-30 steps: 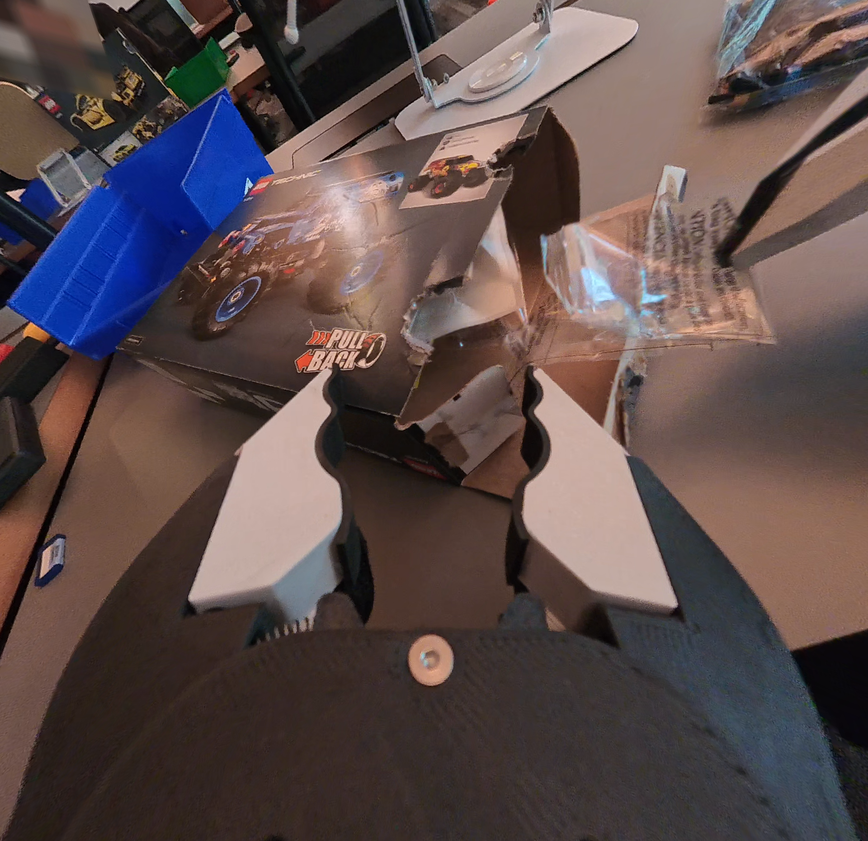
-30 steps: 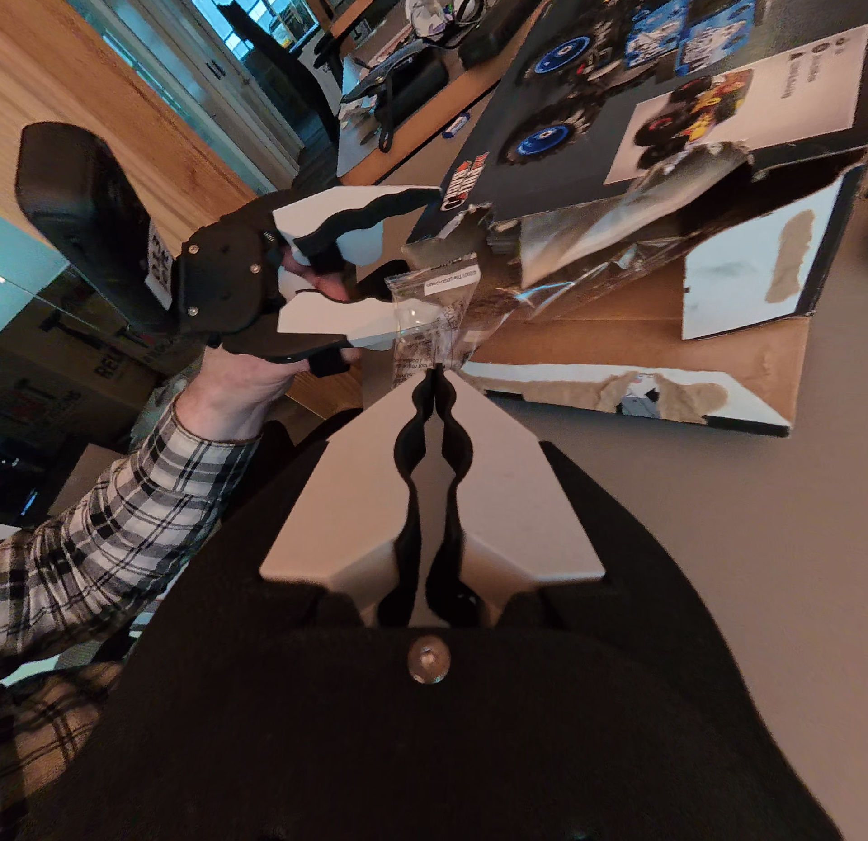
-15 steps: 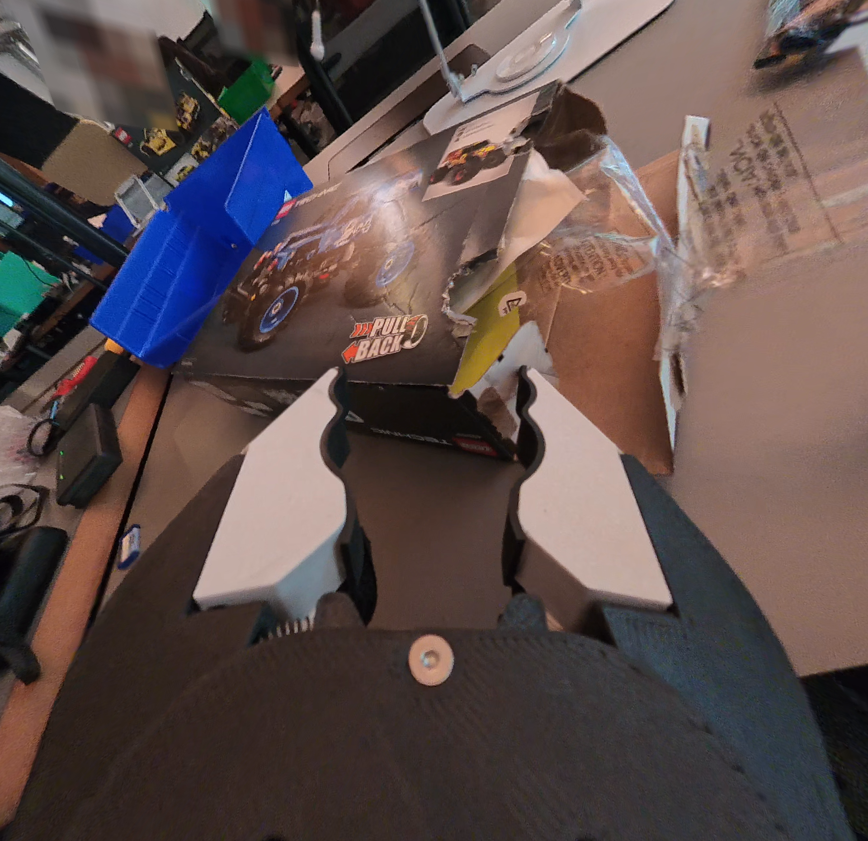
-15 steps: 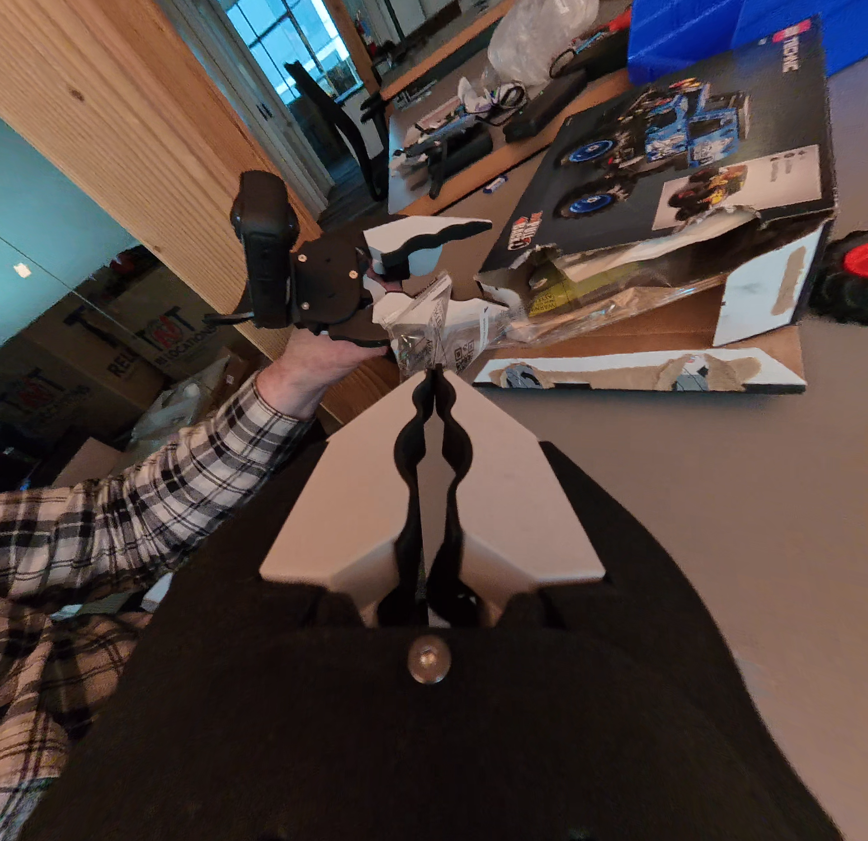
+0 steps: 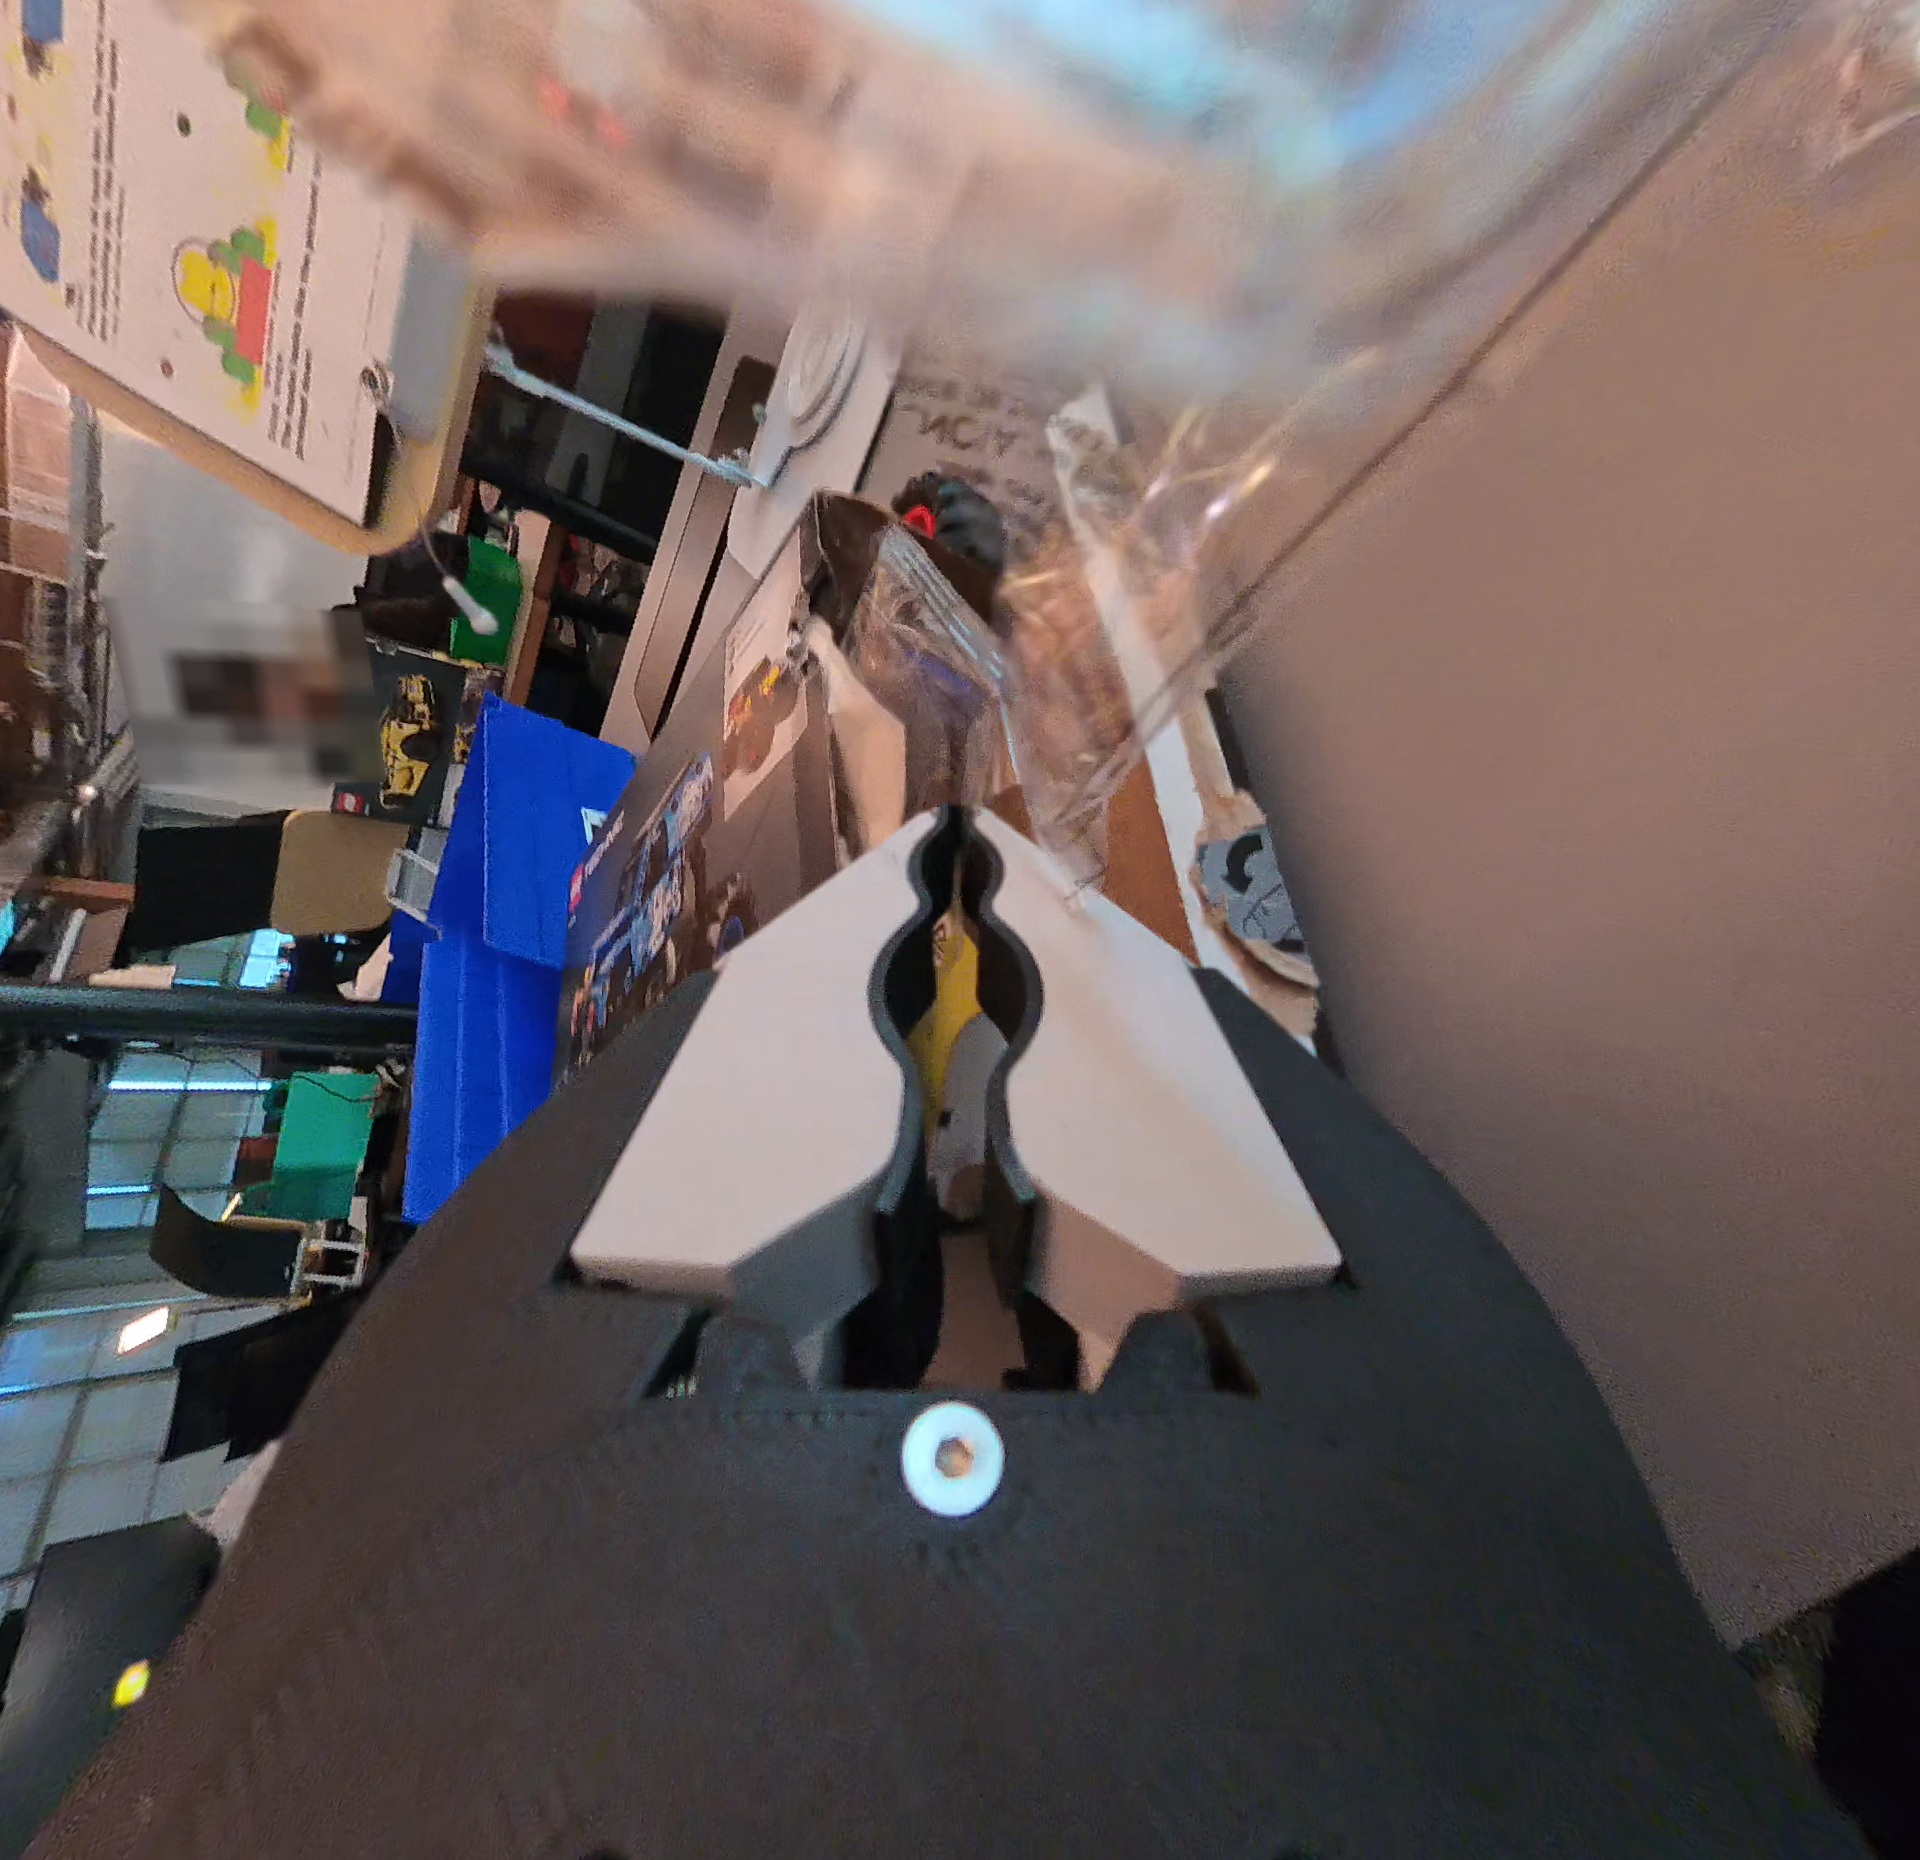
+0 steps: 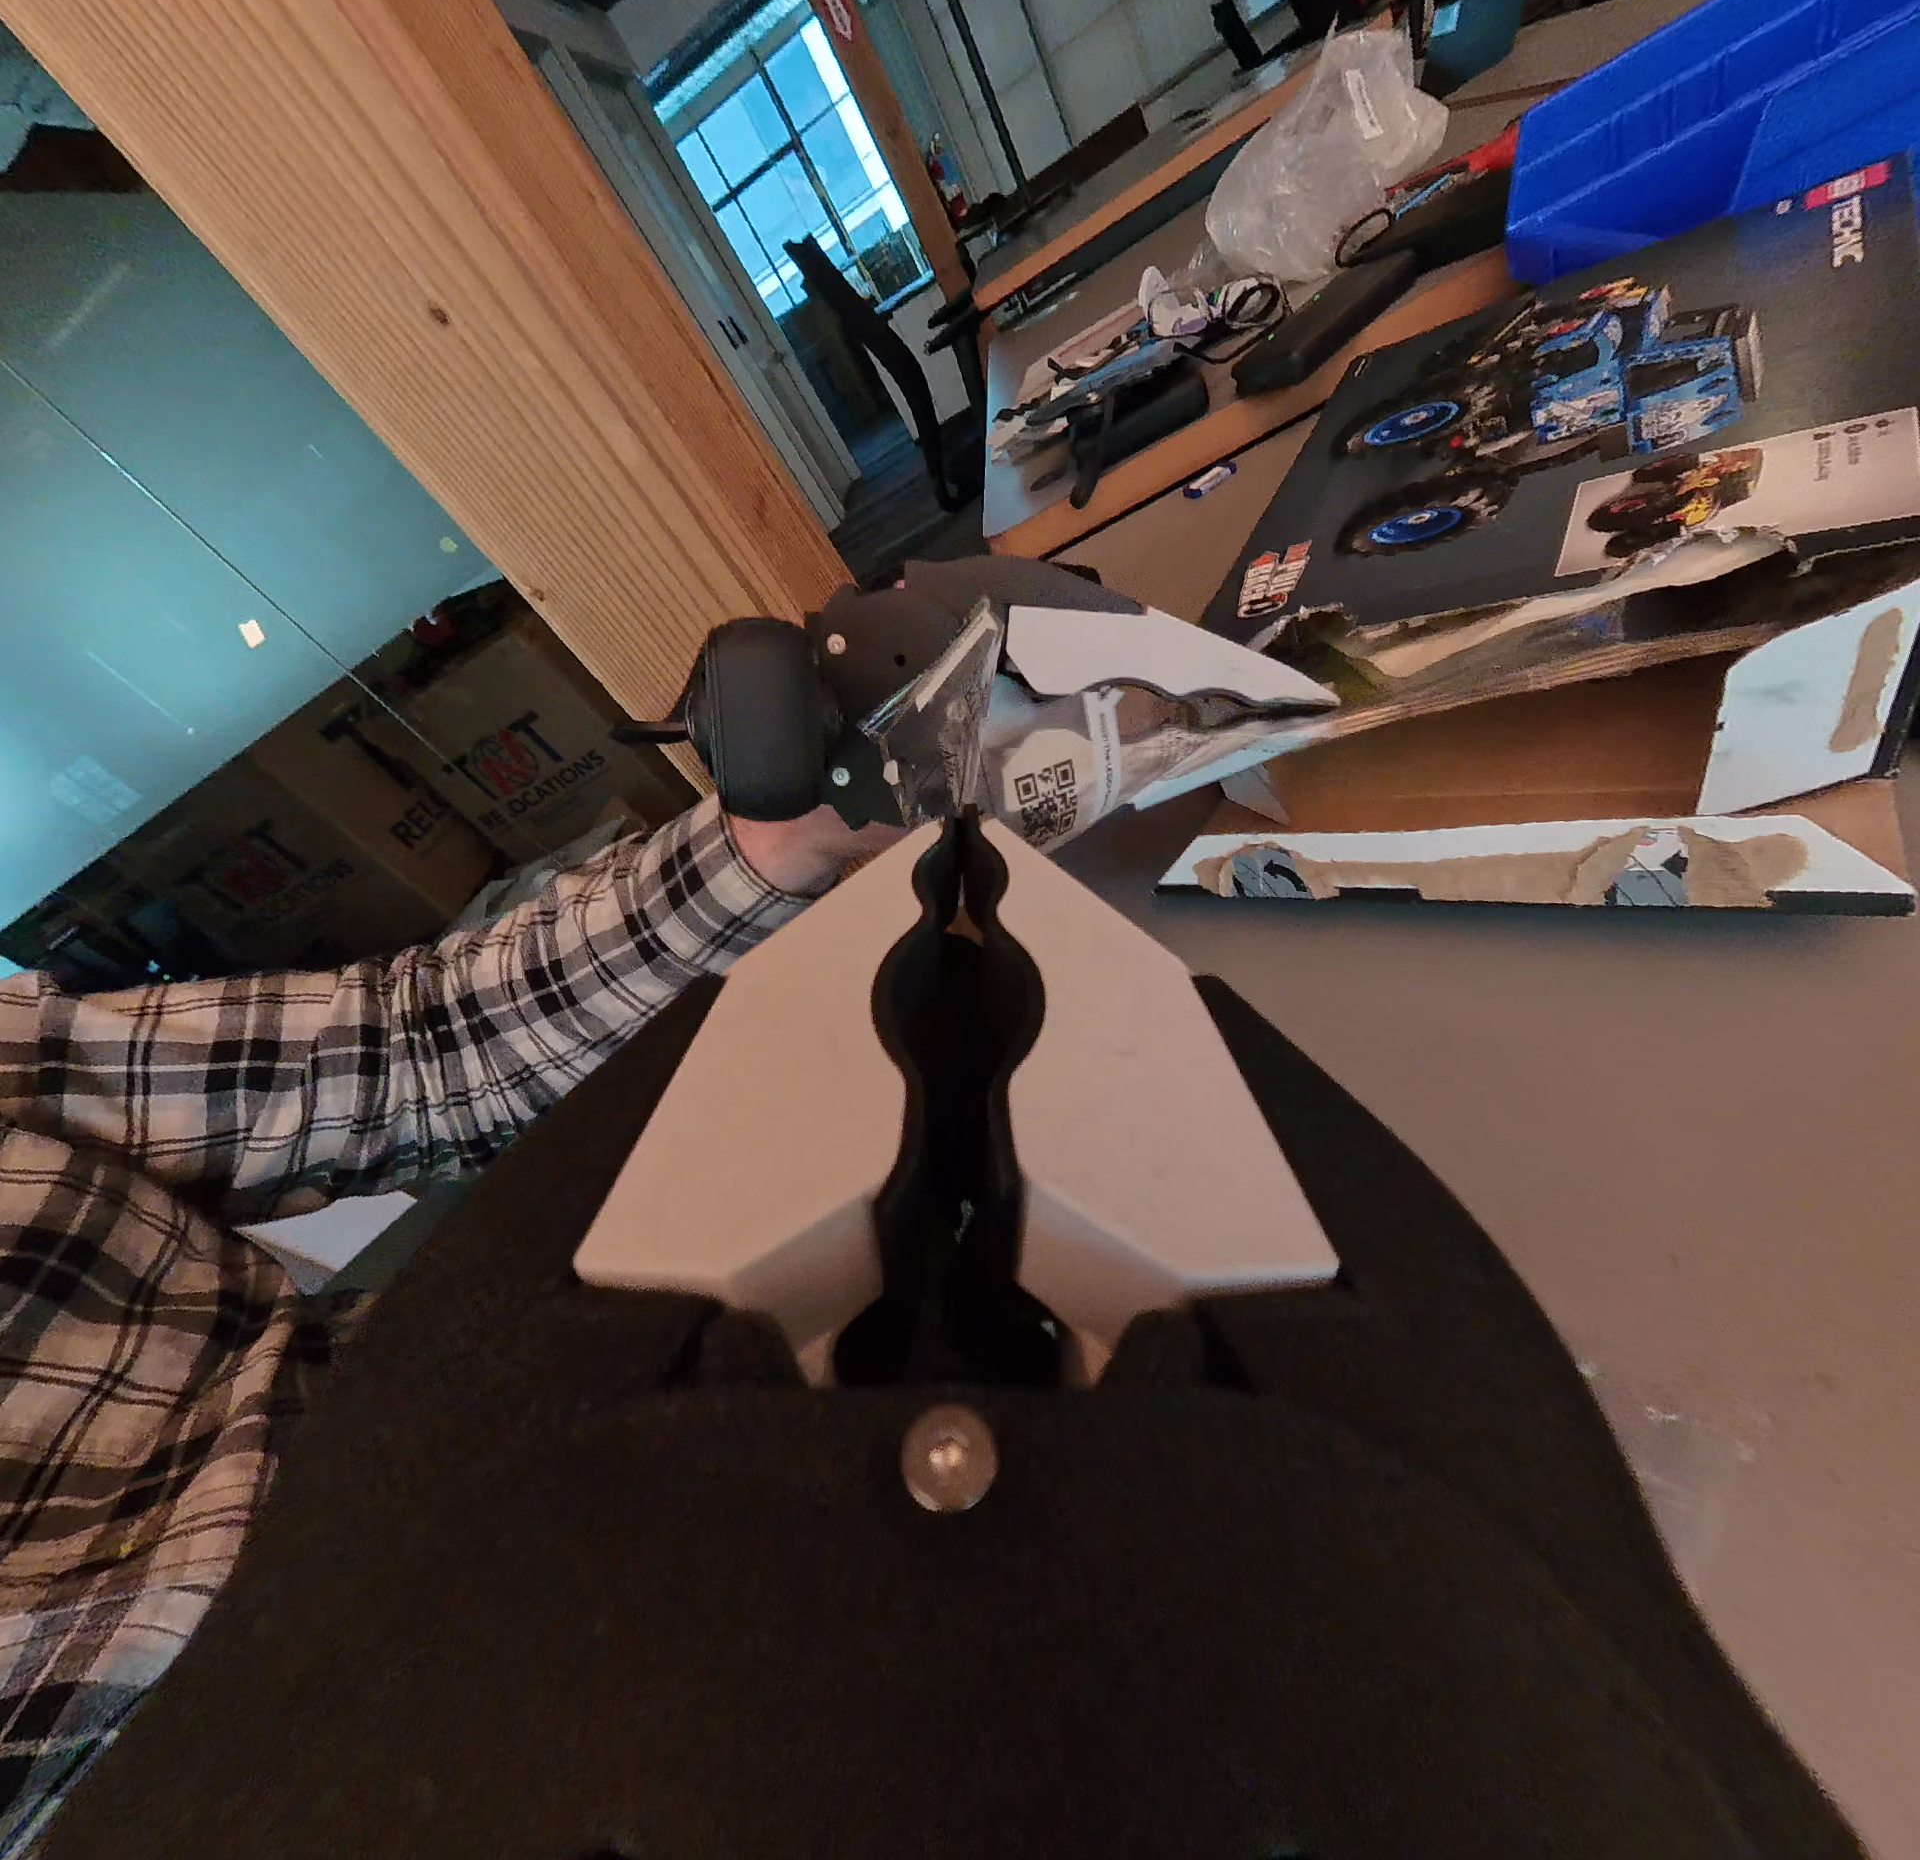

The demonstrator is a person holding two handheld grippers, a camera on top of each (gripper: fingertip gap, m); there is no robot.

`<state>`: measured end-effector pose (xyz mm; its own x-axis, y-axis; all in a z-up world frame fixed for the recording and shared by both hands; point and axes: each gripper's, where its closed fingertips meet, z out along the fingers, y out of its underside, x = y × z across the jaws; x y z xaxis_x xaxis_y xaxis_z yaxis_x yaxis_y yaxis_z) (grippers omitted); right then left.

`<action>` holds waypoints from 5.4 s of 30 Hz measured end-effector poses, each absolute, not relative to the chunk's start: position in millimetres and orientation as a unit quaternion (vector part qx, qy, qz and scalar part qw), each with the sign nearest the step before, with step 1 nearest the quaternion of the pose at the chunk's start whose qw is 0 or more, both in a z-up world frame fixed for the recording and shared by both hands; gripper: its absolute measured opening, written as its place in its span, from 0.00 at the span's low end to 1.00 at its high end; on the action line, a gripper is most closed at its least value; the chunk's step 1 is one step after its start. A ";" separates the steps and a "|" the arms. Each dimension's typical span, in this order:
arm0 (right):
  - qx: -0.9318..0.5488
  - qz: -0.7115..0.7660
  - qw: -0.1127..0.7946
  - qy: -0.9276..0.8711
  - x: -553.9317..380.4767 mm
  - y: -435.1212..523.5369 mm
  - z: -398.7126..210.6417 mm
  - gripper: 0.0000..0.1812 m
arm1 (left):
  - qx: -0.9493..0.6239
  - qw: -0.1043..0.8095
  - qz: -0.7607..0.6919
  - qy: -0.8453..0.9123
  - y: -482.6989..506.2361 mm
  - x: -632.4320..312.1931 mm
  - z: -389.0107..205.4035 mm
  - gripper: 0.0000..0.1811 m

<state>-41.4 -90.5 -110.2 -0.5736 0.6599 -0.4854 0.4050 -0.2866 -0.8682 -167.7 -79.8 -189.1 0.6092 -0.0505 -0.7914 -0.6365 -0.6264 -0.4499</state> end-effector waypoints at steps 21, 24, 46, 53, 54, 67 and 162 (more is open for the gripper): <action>-0.537 0.530 0.228 -0.616 -75.2 -52.8 -171.8 0.08 | -0.791 0.571 0.141 0.169 -51.4 -105.2 -100.8 0.00; -0.549 0.455 0.224 -0.664 -92.0 -65.6 -209.8 0.01 | -0.787 0.571 0.128 0.194 -47.5 -85.7 -96.9 0.00; -0.438 0.535 0.390 -0.608 -35.5 -53.9 -74.7 0.27 | -0.717 0.687 0.018 0.121 -65.9 -62.9 4.5 0.00; -0.427 0.546 0.431 -0.578 -32.2 -69.2 -41.5 0.20 | -0.726 0.663 -0.057 0.171 -44.6 11.3 -2.5 0.00; -0.422 0.558 0.427 -0.573 -29.3 -70.3 -37.7 0.14 | -0.728 0.659 -0.068 0.176 -42.4 19.2 -4.5 0.00; -0.438 0.546 0.500 -0.509 35.8 -23.1 -13.7 0.08 | -0.695 0.679 -0.178 0.159 -41.8 50.9 7.8 0.00; -0.622 0.464 0.266 -0.573 134.8 50.1 -230.1 0.05 | -0.849 0.462 -0.246 0.076 -26.2 177.7 -284.5 0.13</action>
